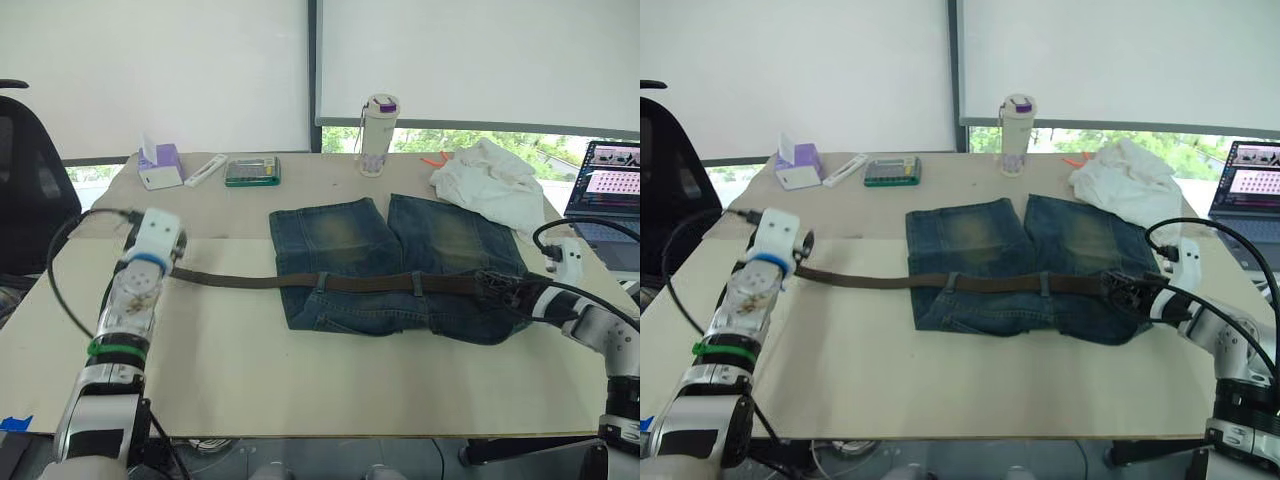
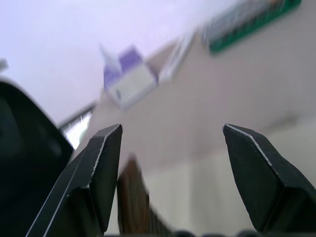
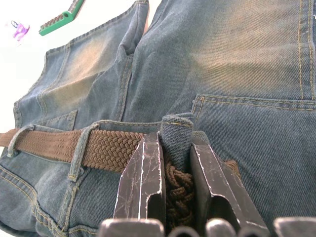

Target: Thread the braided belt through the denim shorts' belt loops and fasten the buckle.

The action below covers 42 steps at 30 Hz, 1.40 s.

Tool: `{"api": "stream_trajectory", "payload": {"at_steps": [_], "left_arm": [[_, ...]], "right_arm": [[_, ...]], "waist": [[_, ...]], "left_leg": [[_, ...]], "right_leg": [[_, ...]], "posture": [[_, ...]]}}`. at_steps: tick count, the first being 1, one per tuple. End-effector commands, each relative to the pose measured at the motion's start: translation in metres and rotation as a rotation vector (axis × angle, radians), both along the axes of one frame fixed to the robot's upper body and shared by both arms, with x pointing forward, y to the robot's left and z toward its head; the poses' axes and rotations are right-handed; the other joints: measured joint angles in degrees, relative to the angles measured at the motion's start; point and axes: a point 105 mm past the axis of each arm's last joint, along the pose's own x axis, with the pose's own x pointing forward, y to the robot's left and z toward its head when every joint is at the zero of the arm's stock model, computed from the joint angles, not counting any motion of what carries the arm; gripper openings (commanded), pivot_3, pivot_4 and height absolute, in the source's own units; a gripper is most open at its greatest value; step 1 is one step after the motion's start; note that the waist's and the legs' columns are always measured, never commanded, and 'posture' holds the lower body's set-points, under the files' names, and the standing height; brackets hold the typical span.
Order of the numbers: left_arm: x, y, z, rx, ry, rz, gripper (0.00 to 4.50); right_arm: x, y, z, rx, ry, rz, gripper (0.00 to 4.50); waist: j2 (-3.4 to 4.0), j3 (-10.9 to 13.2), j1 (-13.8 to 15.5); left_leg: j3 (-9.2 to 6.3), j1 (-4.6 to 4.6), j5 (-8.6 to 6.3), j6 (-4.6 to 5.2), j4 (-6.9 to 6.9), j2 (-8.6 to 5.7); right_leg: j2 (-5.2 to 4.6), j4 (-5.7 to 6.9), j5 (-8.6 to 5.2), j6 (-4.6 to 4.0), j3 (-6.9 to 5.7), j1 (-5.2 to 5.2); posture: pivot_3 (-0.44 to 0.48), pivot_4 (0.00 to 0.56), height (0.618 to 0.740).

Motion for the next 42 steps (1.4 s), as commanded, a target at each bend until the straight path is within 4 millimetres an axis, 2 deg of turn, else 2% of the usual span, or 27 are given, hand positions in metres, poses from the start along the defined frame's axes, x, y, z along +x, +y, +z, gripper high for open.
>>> {"api": "stream_trajectory", "payload": {"at_steps": [1, 3, 6, 7, 9, 12, 15, 17, 18, 20, 24, 28, 30, 34, 42], "left_arm": [[0.007, -0.071, 0.021, -0.089, -0.043, -0.318, 3.44], [0.005, -0.116, 0.005, -0.144, 0.067, -0.535, 3.44], [-0.003, -0.167, -0.002, -0.131, 0.09, -0.743, 3.44], [-0.005, -0.182, -0.012, -0.117, 0.142, -0.808, 3.44], [-0.01, -0.197, -0.031, -0.102, 0.251, -0.893, 3.44], [-0.014, -0.203, -0.061, -0.042, 0.409, -0.934, 3.44], [-0.019, -0.198, -0.101, 0.079, 0.58, -0.927, 3.44], [-0.021, -0.193, -0.118, 0.111, 0.674, -0.915, 3.44], [-0.022, -0.191, -0.124, 0.111, 0.712, -0.911, 3.18], [-0.023, -0.19, -0.126, 0.115, 0.743, -0.916, 2.58], [-0.024, -0.198, -0.117, 0.049, 0.73, -0.979, 1.25], [-0.039, -0.203, -0.108, -0.201, 0.867, -1.099, 0.03], [-0.042, -0.202, -0.1, -0.278, 0.885, -1.128, 0.0], [-0.033, -0.196, -0.086, -0.386, 0.844, -1.086, 0.0], [-0.014, -0.184, -0.072, -0.336, 0.717, -1.015, 0.0]], "right_arm": [[-0.001, 0.003, 0.014, 0.011, -0.064, 0.011, 0.24], [0.0, 0.004, 0.014, 0.013, -0.066, 0.011, 0.24], [0.002, 0.004, 0.013, 0.006, -0.071, 0.002, 0.24], [0.002, 0.004, 0.013, 0.002, -0.072, 0.001, 0.24], [0.003, 0.003, 0.014, -0.003, -0.074, -0.001, 0.24], [0.004, 0.002, 0.015, -0.005, -0.08, -0.007, 0.24], [0.005, -0.001, 0.018, -0.02, -0.1, -0.025, 0.24], [0.003, -0.003, 0.02, -0.031, -0.104, -0.027, 0.24], [0.002, -0.004, 0.021, -0.032, -0.106, -0.028, 0.24], [0.001, -0.005, 0.022, -0.032, -0.109, -0.034, 0.24], [-0.002, -0.006, 0.019, -0.036, -0.106, -0.042, 0.24], [-0.004, -0.006, 0.018, -0.034, -0.105, -0.047, 0.24], [-0.003, -0.006, 0.018, -0.034, -0.105, -0.049, 0.24], [-0.001, -0.004, 0.016, -0.033, -0.104, -0.047, 0.24], [0.009, 0.004, 0.021, -0.048, -0.143, -0.031, 0.24]], "waist": [[0.03, 0.0, 0.1], [0.12, -0.1, 0.2], [0.11, -0.1, 0.1], [0.11, -0.1, 0.0], [0.12, -0.1, -0.4], [0.15, -0.1, -1.0], [0.16, -0.1, -1.0], [0.15, -0.1, -0.7], [0.19, -0.1, -0.7], [0.3, -0.2, -0.7], [0.36, -0.2, -0.8], [0.37, -0.2, -0.8], [0.37, -0.2, -0.9], [0.35, -0.2, -0.8], [0.33, -0.2, -0.8]], "left_leg": [[0.02, 0.01, 0.0, 0.0, 0.0, -0.01], [0.05, 0.01, 0.01, 0.01, 0.01, -0.02], [0.07, -0.03, 0.02, 0.04, 0.1, -0.06], [0.06, -0.11, 0.01, 0.06, 0.2, 0.0], [0.07, -0.1, -0.01, 0.09, 0.26, 0.04], [0.06, -0.05, -0.01, 0.12, 0.26, 0.04], [0.06, -0.01, -0.01, 0.17, 0.26, 0.03], [0.04, -0.02, -0.01, 0.18, 0.28, 0.03], [0.02, -0.01, -0.02, 0.2, 0.36, 0.03], [0.03, 0.06, -0.05, 0.25, 0.4, 0.0], [0.03, 0.11, -0.07, 0.3, 0.4, 0.03], [0.03, 0.08, -0.07, 0.3, 0.43, 0.03], [0.02, 0.07, -0.09, 0.32, 0.44, 0.03], [0.01, 0.03, -0.09, 0.34, 0.47, 0.04], [0.01, 0.02, -0.09, 0.34, 0.49, 0.04]], "right_leg": [[0.0, 0.01, 0.0, 0.0, 0.01, 0.01], [0.01, 0.01, 0.0, 0.01, 0.01, 0.03], [0.16, -0.03, 0.0, 0.01, 0.02, 0.06], [0.29, -0.03, 0.0, 0.01, 0.04, 0.04], [0.41, -0.01, 0.0, 0.01, 0.09, 0.04], [0.49, 0.03, 0.0, 0.0, 0.13, 0.05], [0.53, 0.03, 0.0, 0.01, 0.17, 0.05], [0.53, 0.03, -0.01, 0.01, 0.16, 0.07], [0.53, 0.02, -0.01, 0.01, 0.12, 0.14], [0.5, 0.0, -0.01, 0.03, 0.13, 0.24], [0.55, 0.03, -0.02, 0.03, 0.15, 0.26], [0.54, 0.03, -0.02, 0.04, 0.15, 0.26], [0.57, 0.04, -0.03, 0.05, 0.14, 0.25], [0.57, 0.03, -0.03, 0.05, 0.13, 0.23], [0.56, 0.02, -0.03, 0.05, 0.13, 0.23]], "posture": [[0.0, 0.15, 0.74], [0.0, 0.15, 0.74], [0.0, 0.15, 0.74], [0.0, 0.15, 0.74], [0.0, 0.15, 0.74], [0.0, 0.15, 0.74], [0.0, 0.15, 0.74], [0.0, 0.15, 0.74], [0.0, 0.15, 0.74], [0.0, 0.15, 0.74], [0.0, 0.15, 0.74], [0.0, 0.15, 0.74], [0.0, 0.15, 0.74], [0.0, 0.15, 0.74], [0.0, 0.15, 0.74]]}}
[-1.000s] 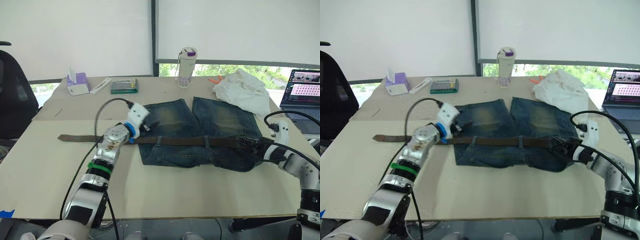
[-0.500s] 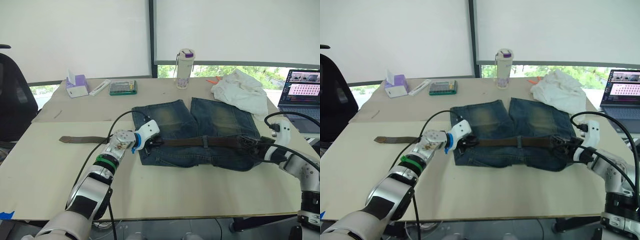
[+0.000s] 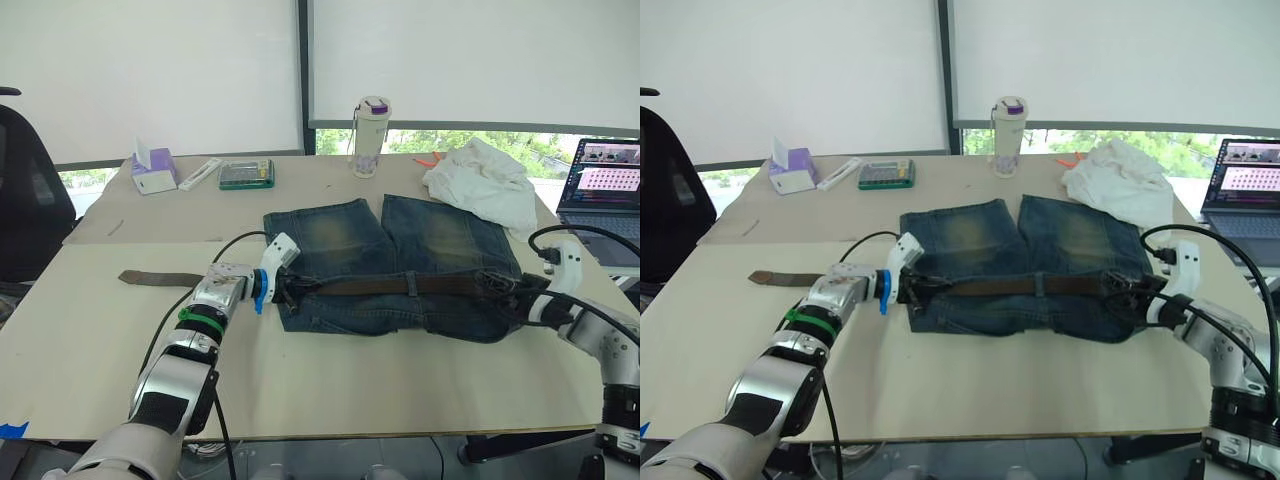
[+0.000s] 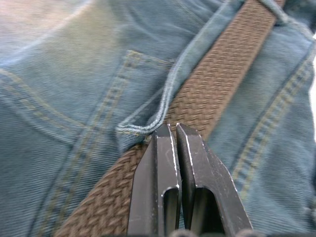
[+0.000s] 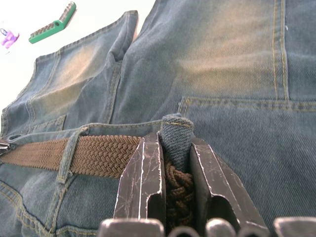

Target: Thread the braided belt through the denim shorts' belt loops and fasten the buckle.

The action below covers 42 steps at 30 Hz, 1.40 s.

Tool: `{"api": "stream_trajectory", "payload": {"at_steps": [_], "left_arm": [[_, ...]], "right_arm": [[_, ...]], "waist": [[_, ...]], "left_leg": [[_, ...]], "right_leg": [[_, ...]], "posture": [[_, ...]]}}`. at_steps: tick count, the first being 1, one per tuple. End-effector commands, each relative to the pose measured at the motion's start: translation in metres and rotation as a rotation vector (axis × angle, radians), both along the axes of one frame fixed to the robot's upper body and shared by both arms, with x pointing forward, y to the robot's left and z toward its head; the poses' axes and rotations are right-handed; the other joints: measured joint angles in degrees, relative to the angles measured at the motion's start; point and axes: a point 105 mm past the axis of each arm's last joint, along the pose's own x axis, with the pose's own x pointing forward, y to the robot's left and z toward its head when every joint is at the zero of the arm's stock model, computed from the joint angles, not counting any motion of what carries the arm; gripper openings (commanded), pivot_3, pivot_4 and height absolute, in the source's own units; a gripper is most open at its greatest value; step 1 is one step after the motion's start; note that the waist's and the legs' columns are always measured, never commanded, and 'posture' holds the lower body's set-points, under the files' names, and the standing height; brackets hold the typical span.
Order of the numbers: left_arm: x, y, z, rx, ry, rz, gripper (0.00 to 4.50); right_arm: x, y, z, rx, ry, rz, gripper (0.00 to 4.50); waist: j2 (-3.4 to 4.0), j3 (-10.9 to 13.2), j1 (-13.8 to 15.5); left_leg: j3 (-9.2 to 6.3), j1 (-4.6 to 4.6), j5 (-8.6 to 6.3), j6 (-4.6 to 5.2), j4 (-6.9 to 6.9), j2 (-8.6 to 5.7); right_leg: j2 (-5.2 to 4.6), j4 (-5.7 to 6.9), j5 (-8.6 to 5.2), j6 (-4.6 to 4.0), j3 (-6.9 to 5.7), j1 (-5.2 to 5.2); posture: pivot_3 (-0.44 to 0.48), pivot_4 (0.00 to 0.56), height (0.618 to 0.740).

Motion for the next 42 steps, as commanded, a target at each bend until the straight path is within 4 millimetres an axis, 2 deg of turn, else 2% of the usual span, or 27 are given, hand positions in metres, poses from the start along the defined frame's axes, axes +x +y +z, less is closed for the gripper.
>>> {"api": "stream_trajectory", "payload": {"at_steps": [1, 4, 8, 14, 17, 21, 22, 24, 26, 30, 35, 36, 39, 42], "left_arm": [[0.017, 0.011, 0.023, 0.021, -0.127, 0.054, 0.0], [0.032, 0.012, 0.038, 0.043, -0.236, 0.128, 0.0], [0.056, 0.01, 0.074, 0.079, -0.409, 0.284, 0.0], [0.073, 0.012, 0.117, 0.071, -0.571, 0.444, 0.0], [0.072, 0.011, 0.129, 0.075, -0.628, 0.421, 0.0], [0.063, 0.014, 0.128, 0.066, -0.666, 0.314, 0.0], [0.06, 0.017, 0.125, 0.073, -0.677, 0.284, 0.0], [0.046, 0.026, 0.109, 0.091, -0.7, 0.158, 0.0], [0.032, 0.032, 0.095, 0.111, -0.721, 0.051, 0.0], [0.004, 0.043, 0.072, 0.188, -0.794, -0.138, 0.0], [-0.033, 0.053, 0.044, 0.267, -0.84, -0.387, 0.0], [-0.04, 0.055, 0.038, 0.277, -0.828, -0.434, 0.0], [-0.075, 0.076, 0.003, 0.305, -0.628, -0.619, 0.0], [-0.093, 0.09, -0.013, 0.35, -0.505, -0.693, 0.0]], "right_arm": [[0.01, 0.005, 0.023, -0.015, -0.121, 0.009, 0.24], [0.022, 0.015, 0.028, -0.023, -0.172, 0.023, 0.24], [0.054, 0.029, 0.042, -0.046, -0.281, 0.008, 0.24], [0.087, 0.039, 0.064, -0.055, -0.428, -0.04, 0.24], [0.09, 0.038, 0.077, -0.059, -0.505, -0.029, 0.24], [0.07, 0.035, 0.086, -0.137, -0.605, 0.052, 0.24], [0.062, 0.034, 0.084, -0.196, -0.632, 0.087, 0.24], [0.032, 0.035, 0.068, -0.394, -0.704, 0.215, 0.24], [0.011, 0.037, 0.053, -0.53, -0.746, 0.3, 0.24], [-0.022, 0.037, 0.027, -0.761, -0.821, 0.44, 0.24], [-0.064, 0.043, -0.007, -1.057, -0.957, 0.752, 0.24], [-0.067, 0.042, -0.009, -1.075, -0.975, 0.773, 0.24], [-0.083, 0.038, -0.025, -1.159, -1.005, 0.912, 0.24], [-0.096, 0.032, -0.045, -1.174, -0.96, 1.014, 0.24]], "waist": [[-0.02, 0.0, 0.0], [-0.04, 0.0, -0.2], [-0.11, 0.1, -0.2], [-0.1, 0.1, 0.1], [-0.09, 0.1, 0.2], [-0.07, 0.1, 0.3], [-0.07, 0.1, 0.3], [-0.03, 0.0, 0.5], [-0.03, 0.0, 0.1], [-0.05, 0.1, -0.3], [-0.05, 0.1, -0.3], [-0.06, 0.1, -0.2], [-0.01, 0.1, -0.3], [-0.03, 0.2, -0.7]], "left_leg": [[0.0, -0.01, 0.0, 0.0, 0.0, -0.01], [0.01, -0.01, 0.0, 0.0, 0.0, -0.01], [0.02, -0.05, 0.0, 0.0, 0.01, -0.04], [0.02, -0.08, 0.02, -0.03, 0.03, -0.08], [0.02, -0.09, 0.04, -0.06, 0.03, -0.1], [0.0, -0.16, 0.06, -0.1, 0.03, -0.13], [-0.02, -0.18, 0.07, -0.11, 0.03, -0.14], [-0.03, -0.18, 0.06, -0.11, 0.01, -0.14], [-0.01, -0.08, 0.06, -0.1, -0.01, -0.08], [0.05, -0.05, 0.06, -0.1, -0.04, -0.05], [0.12, 0.13, 0.05, -0.08, 0.0, 0.0], [0.15, 0.21, 0.04, -0.06, 0.0, 0.0], [0.18, 0.49, -0.02, 0.03, -0.01, 0.04], [0.2, 0.85, -0.1, 0.17, -0.03, 0.11]], "right_leg": [[0.0, 0.0, 0.0, 0.0, 0.0, 0.0], [0.0, 0.01, 0.0, 0.0, 0.03, -0.05], [0.0, 0.05, 0.0, 0.0, 0.04, -0.14], [-0.06, 0.1, 0.01, 0.01, 0.02, -0.24], [-0.09, 0.16, 0.01, 0.01, 0.0, -0.27], [-0.11, 0.17, 0.02, 0.02, -0.06, -0.29], [-0.11, 0.17, 0.02, 0.02, -0.09, -0.29], [-0.11, 0.16, 0.02, 0.02, -0.1, -0.29], [-0.06, 0.19, 0.02, 0.02, -0.12, -0.24], [-0.07, 0.15, 0.02, 0.02, -0.05, -0.24], [-0.03, 0.17, 0.02, 0.02, 0.03, -0.1], [-0.04, 0.16, 0.01, 0.02, 0.05, -0.02], [-0.04, 0.02, 0.01, 0.01, 0.08, 0.3], [-0.04, -0.06, 0.0, -0.01, 0.1, 0.67]], "posture": [[0.0, 0.15, 0.74], [0.0, 0.15, 0.74], [0.0, 0.15, 0.74], [0.0, 0.15, 0.74], [0.0, 0.15, 0.74], [0.0, 0.15, 0.74], [0.0, 0.15, 0.74], [0.0, 0.15, 0.74], [0.0, 0.15, 0.74], [0.0, 0.15, 0.74], [0.0, 0.15, 0.74], [0.0, 0.15, 0.74], [0.0, 0.15, 0.74], [0.0, 0.15, 0.74]]}}
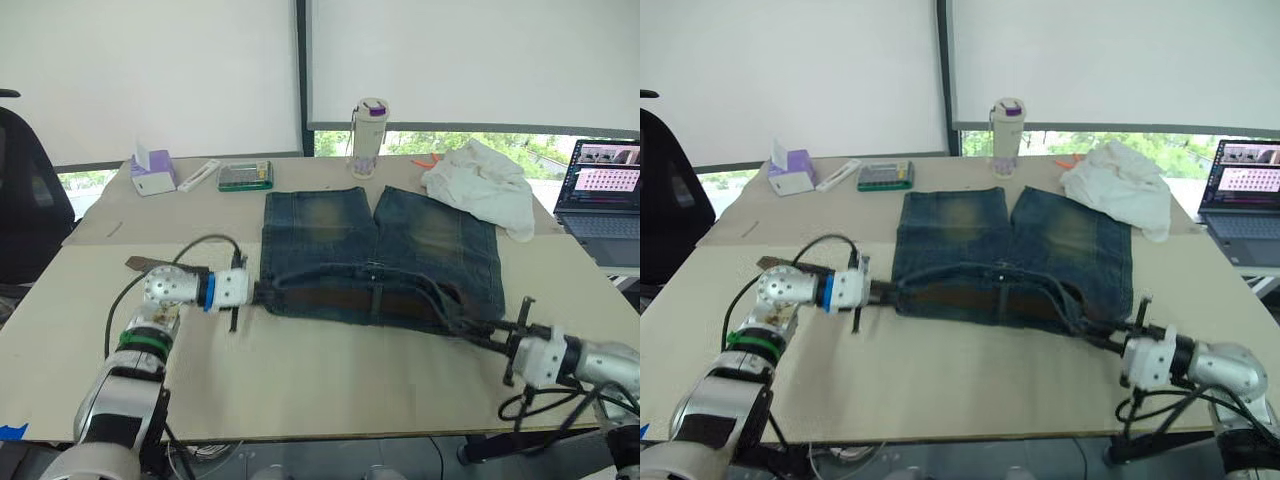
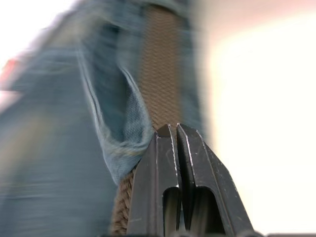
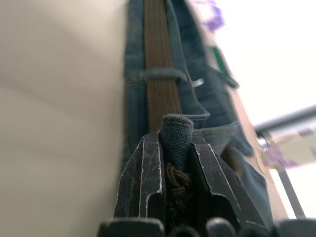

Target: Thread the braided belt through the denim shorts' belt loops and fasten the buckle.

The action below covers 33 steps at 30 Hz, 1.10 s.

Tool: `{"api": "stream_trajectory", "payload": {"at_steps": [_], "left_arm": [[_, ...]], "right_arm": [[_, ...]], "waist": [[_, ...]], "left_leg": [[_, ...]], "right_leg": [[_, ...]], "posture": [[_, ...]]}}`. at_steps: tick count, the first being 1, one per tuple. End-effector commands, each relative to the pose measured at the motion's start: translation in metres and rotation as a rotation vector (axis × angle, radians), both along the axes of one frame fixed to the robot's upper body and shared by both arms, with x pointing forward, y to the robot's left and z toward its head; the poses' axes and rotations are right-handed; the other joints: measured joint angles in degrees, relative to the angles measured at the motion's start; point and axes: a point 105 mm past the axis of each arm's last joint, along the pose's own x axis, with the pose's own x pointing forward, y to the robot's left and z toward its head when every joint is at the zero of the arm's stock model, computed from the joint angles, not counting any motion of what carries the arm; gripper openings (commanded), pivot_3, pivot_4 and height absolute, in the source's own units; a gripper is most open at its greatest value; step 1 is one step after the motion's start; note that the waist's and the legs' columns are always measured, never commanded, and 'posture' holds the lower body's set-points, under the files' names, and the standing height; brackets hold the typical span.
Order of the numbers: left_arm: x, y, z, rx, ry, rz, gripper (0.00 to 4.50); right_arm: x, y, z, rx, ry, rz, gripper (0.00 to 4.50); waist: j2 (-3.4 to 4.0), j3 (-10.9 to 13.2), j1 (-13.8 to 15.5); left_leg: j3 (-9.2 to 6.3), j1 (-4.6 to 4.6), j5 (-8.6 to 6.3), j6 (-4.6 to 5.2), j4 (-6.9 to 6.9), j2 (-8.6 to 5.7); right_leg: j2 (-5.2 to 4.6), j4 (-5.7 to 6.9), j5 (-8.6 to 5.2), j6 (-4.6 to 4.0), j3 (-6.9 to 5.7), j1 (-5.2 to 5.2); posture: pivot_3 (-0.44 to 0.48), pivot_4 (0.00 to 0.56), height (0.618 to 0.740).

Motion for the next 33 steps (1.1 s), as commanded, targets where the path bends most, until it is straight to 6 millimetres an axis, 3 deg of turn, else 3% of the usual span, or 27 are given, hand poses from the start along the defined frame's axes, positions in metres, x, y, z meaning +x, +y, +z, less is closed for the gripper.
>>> {"api": "stream_trajectory", "payload": {"at_steps": [1, 3, 5, 7, 9, 12, 14, 18, 21, 24, 28, 33], "left_arm": [[-0.014, 0.017, -0.004, 0.111, 0.068, -0.039, 0.32], [-0.016, 0.027, -0.011, 0.17, 0.096, -0.028, 0.97], [-0.015, 0.031, -0.011, 0.183, 0.105, -0.009, 1.65], [-0.01, 0.029, -0.005, 0.138, 0.117, 0.024, 2.34], [-0.008, 0.03, 0.0, 0.107, 0.151, 0.054, 2.99], [-0.009, 0.03, 0.008, 0.065, 0.227, 0.085, 3.98], [-0.014, 0.027, 0.015, 0.027, 0.289, 0.088, 4.5], [-0.03, 0.019, 0.04, -0.093, 0.458, 0.077, 4.5], [-0.04, 0.011, 0.069, -0.215, 0.577, 0.051, 4.5], [-0.043, 0.003, 0.087, -0.291, 0.61, 0.046, 4.5], [-0.022, -0.014, 0.094, -0.372, 0.472, 0.161, 4.5], [-0.015, -0.034, 0.088, -0.4, 0.39, 0.232, 4.5]], "right_arm": [[-0.015, -0.011, -0.016, -0.093, 0.032, 0.04, 0.24], [-0.019, -0.021, -0.028, -0.134, 0.084, 0.021, 0.24], [-0.019, -0.035, -0.034, -0.118, 0.224, -0.074, 1.28], [-0.028, -0.038, -0.036, -0.087, 0.357, -0.075, 1.98], [-0.025, -0.038, -0.024, 0.022, 0.474, -0.117, 2.62], [-0.041, -0.035, -0.007, 0.118, 0.803, -0.123, 3.61], [-0.046, -0.028, 0.005, 0.124, 0.874, -0.108, 4.31], [-0.04, -0.011, 0.037, 0.224, 0.912, -0.122, 4.47], [-0.017, -0.002, 0.053, 0.323, 0.835, -0.237, 4.47], [0.008, 0.001, 0.053, 0.406, 0.758, -0.375, 4.47], [0.045, 0.0, 0.043, 0.471, 0.664, -0.576, 4.47], [0.092, -0.032, 0.035, 0.689, 0.58, -0.869, 4.47]], "waist": [[-0.09, 0.1, -0.1], [-0.1, 0.1, 0.1], [-0.03, 0.1, 0.3], [-0.01, 0.1, 0.8], [-0.05, 0.1, 0.7], [0.15, 0.1, 0.6], [0.17, 0.1, 0.6], [0.16, 0.1, 0.2], [0.19, 0.1, 0.4], [0.07, 0.2, 0.6], [0.09, 0.2, 1.1], [0.07, 0.2, 1.2]], "left_leg": [[-0.01, 0.01, 0.0, 0.0, 0.0, 0.02], [-0.05, 0.03, 0.0, 0.0, 0.01, 0.02], [-0.02, 0.05, 0.0, 0.01, 0.01, -0.02], [-0.02, 0.03, -0.01, 0.01, 0.03, -0.05], [-0.02, 0.03, -0.02, 0.03, 0.04, 0.01], [-0.1, -0.05, -0.02, 0.03, 0.04, 0.11], [-0.13, -0.18, -0.02, 0.04, 0.07, 0.18], [-0.15, -0.18, -0.06, 0.07, 0.06, 0.41], [-0.16, -0.22, -0.06, 0.06, 0.07, 0.39], [-0.16, -0.21, -0.05, 0.06, 0.08, 0.3], [-0.15, -0.21, -0.05, 0.06, 0.1, 0.03], [-0.13, -0.43, -0.04, 0.05, 0.18, -0.03]], "right_leg": [[0.0, -0.02, 0.0, 0.0, 0.01, 0.02], [-0.04, -0.01, -0.01, -0.01, -0.01, 0.08], [-0.08, -0.02, -0.01, -0.01, 0.03, 0.1], [-0.15, -0.03, -0.01, 0.0, 0.02, 0.13], [-0.14, -0.12, -0.02, 0.0, 0.01, 0.2], [-0.16, -0.15, -0.02, -0.01, 0.01, 0.19], [-0.22, -0.16, -0.02, -0.01, 0.03, 0.13], [-0.15, -0.25, -0.02, -0.03, 0.02, 0.14], [-0.08, -0.46, -0.02, -0.03, -0.03, 0.06], [-0.02, -0.49, -0.03, -0.02, -0.08, 0.06], [-0.11, -0.5, -0.06, 0.04, -0.09, 0.04], [-0.09, -0.48, -0.05, 0.04, -0.05, -0.13]], "posture": [[0.0, 0.15, 0.74], [0.0, 0.15, 0.74], [0.0, 0.15, 0.74], [0.0, 0.15, 0.74], [0.0, 0.15, 0.74], [0.0, 0.15, 0.74], [0.0, 0.15, 0.74], [0.0, 0.15, 0.74], [0.0, 0.15, 0.74], [0.0, 0.15, 0.74], [0.0, 0.15, 0.74], [0.0, 0.15, 0.74]]}}
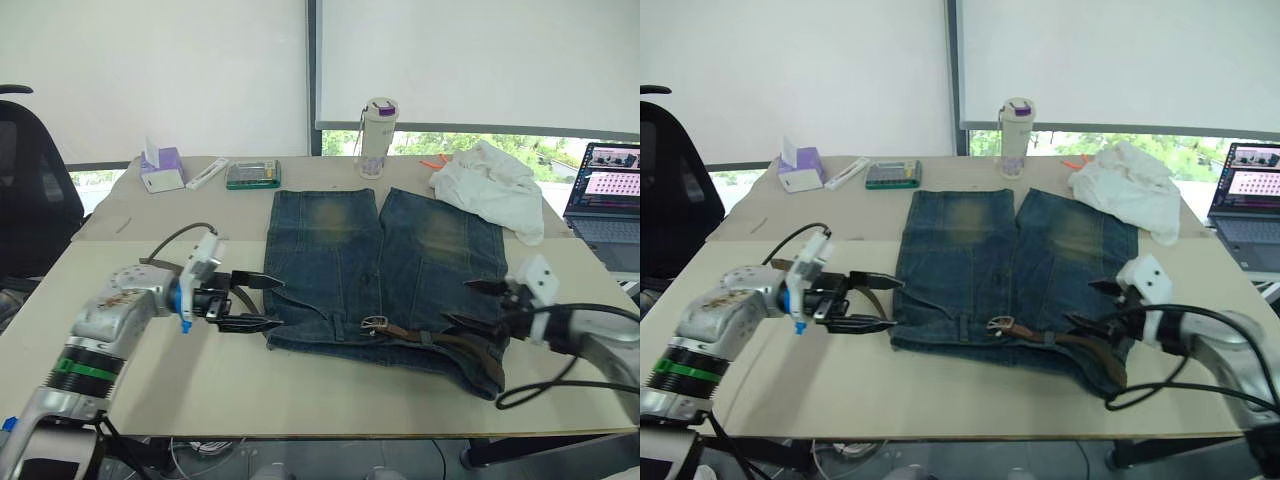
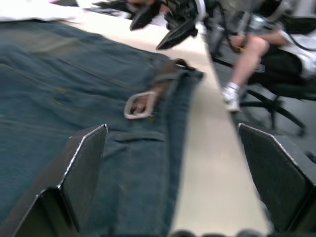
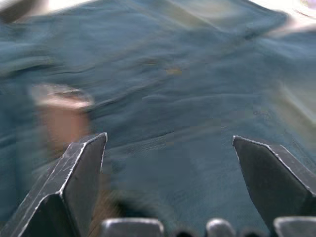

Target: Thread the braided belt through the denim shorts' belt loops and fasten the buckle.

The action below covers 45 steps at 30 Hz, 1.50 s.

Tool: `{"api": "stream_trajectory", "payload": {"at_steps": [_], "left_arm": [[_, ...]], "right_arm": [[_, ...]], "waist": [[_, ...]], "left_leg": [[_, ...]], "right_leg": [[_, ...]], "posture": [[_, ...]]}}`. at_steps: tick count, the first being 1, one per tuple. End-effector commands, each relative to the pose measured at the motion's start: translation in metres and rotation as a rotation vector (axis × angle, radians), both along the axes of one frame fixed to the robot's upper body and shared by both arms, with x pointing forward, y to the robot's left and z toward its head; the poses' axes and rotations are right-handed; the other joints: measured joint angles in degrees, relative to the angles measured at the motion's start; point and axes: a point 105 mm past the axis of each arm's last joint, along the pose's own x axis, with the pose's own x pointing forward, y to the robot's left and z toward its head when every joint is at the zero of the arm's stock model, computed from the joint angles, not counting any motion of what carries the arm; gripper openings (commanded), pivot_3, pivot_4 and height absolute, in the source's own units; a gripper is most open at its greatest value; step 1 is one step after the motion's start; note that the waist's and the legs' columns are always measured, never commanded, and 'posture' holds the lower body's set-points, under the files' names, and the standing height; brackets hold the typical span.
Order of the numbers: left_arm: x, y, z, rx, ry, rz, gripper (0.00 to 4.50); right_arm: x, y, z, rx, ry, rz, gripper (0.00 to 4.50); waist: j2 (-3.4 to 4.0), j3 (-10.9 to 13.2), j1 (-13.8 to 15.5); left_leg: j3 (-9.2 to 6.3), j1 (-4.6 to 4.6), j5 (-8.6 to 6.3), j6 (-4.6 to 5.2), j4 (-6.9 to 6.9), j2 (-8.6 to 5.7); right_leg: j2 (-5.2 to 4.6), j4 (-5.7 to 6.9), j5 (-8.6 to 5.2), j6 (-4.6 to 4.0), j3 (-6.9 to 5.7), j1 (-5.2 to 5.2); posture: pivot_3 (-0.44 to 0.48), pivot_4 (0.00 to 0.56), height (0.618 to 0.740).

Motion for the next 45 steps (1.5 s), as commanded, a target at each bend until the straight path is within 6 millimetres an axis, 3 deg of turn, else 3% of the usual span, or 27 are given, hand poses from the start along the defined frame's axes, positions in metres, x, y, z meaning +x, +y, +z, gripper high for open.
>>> {"api": "stream_trajectory", "payload": {"at_steps": [1, 4, 10, 12, 14, 16, 23, 26, 30, 36, 42, 45], "left_arm": [[0.001, -0.008, 0.008, 0.006, -0.082, 0.053, 4.5], [-0.004, -0.016, 0.005, -0.001, -0.093, 0.073, 4.5], [-0.012, -0.022, -0.001, 0.036, -0.097, 0.072, 4.5], [-0.013, -0.022, 0.0, 0.038, -0.098, 0.075, 4.5], [-0.014, -0.018, -0.004, 0.066, -0.095, 0.072, 4.5], [-0.014, -0.016, -0.006, 0.076, -0.093, 0.076, 4.5], [-0.012, -0.012, -0.013, 0.083, -0.091, 0.092, 4.5], [-0.011, -0.01, -0.014, 0.087, -0.1, 0.102, 4.5], [-0.007, -0.009, -0.014, 0.088, -0.121, 0.124, 4.5], [-0.003, -0.007, -0.014, 0.09, -0.144, 0.155, 4.5], [0.01, 0.001, -0.007, 0.093, -0.196, 0.228, 4.5], [0.022, 0.004, 0.0, 0.088, -0.24, 0.287, 4.5]], "right_arm": [[0.023, -0.04, 0.005, 0.057, -0.021, -0.286, 4.47], [0.033, -0.077, -0.007, 0.121, 0.032, -0.538, 4.47], [0.031, -0.095, -0.037, 0.14, 0.198, -0.683, 4.47], [0.032, -0.082, -0.04, 0.201, 0.253, -0.624, 4.47], [0.031, -0.05, -0.037, 0.248, 0.301, -0.458, 4.47], [0.027, -0.031, -0.037, 0.238, 0.322, -0.348, 4.47], [0.035, -0.025, -0.043, 0.112, 0.27, -0.306, 4.47], [0.039, -0.028, -0.05, -0.02, 0.24, -0.306, 3.69], [0.044, -0.03, -0.056, -0.106, 0.212, -0.332, 2.25], [0.064, -0.018, -0.058, 0.014, 0.195, -0.474, 0.16], [0.09, -0.007, -0.045, 0.284, 0.151, -0.693, 0.02], [0.103, -0.023, -0.041, 0.44, 0.121, -0.928, 0.02]], "waist": [[0.02, 0.0, 0.1], [0.05, 0.0, 0.1], [0.06, 0.0, -0.3], [0.11, -0.1, -0.6], [0.12, -0.1, -0.9], [0.13, -0.1, -1.3], [0.11, -0.1, -1.6], [0.09, -0.1, -2.2], [0.09, -0.1, -2.3], [-0.18, -0.2, -2.3], [-0.25, -0.3, -2.6], [-0.25, -0.3, -2.5]], "left_leg": [[0.0, -0.03, 0.0, 0.0, 0.0, 0.0], [-0.01, -0.07, 0.01, -0.01, -0.04, 0.01], [0.0, -0.07, 0.01, -0.01, -0.07, 0.02], [0.0, -0.05, 0.01, -0.01, -0.08, 0.03], [0.01, 0.0, 0.01, -0.01, -0.08, 0.03], [0.0, 0.0, 0.01, -0.01, -0.12, 0.1], [0.0, 0.05, 0.01, -0.01, -0.12, 0.06], [0.02, 0.11, 0.01, -0.01, -0.12, 0.05], [0.03, 0.21, 0.01, -0.01, -0.14, 0.06], [0.01, 0.26, 0.0, -0.02, -0.14, 0.07], [0.01, 0.29, 0.0, -0.03, -0.21, 0.11], [0.01, 0.32, 0.0, -0.04, -0.25, 0.09]], "right_leg": [[-0.02, 0.03, 0.0, 0.0, 0.01, -0.01], [-0.04, 0.11, 0.01, -0.02, 0.01, -0.03], [-0.05, 0.05, 0.02, -0.03, 0.06, -0.03], [-0.02, 0.02, 0.02, -0.02, 0.06, -0.02], [0.0, 0.02, 0.02, -0.03, 0.07, 0.01], [0.1, 0.03, 0.02, -0.03, 0.07, 0.01], [0.04, 0.02, 0.02, -0.03, 0.06, 0.05], [0.04, 0.0, 0.02, -0.03, 0.08, 0.07], [0.04, 0.0, 0.02, -0.03, 0.1, 0.12], [0.01, 0.03, 0.02, -0.03, 0.11, 0.16], [-0.02, 0.08, 0.04, -0.07, 0.17, 0.12], [-0.03, 0.27, 0.05, -0.07, 0.18, 0.09]], "posture": [[0.0, 0.15, 0.74], [0.0, 0.15, 0.74], [0.0, 0.15, 0.74], [0.0, 0.15, 0.74], [0.0, 0.15, 0.74], [0.0, 0.15, 0.74], [0.0, 0.15, 0.74], [0.0, 0.15, 0.74], [0.0, 0.15, 0.74], [0.0, 0.15, 0.74], [0.0, 0.15, 0.74], [0.0, 0.15, 0.74]]}}
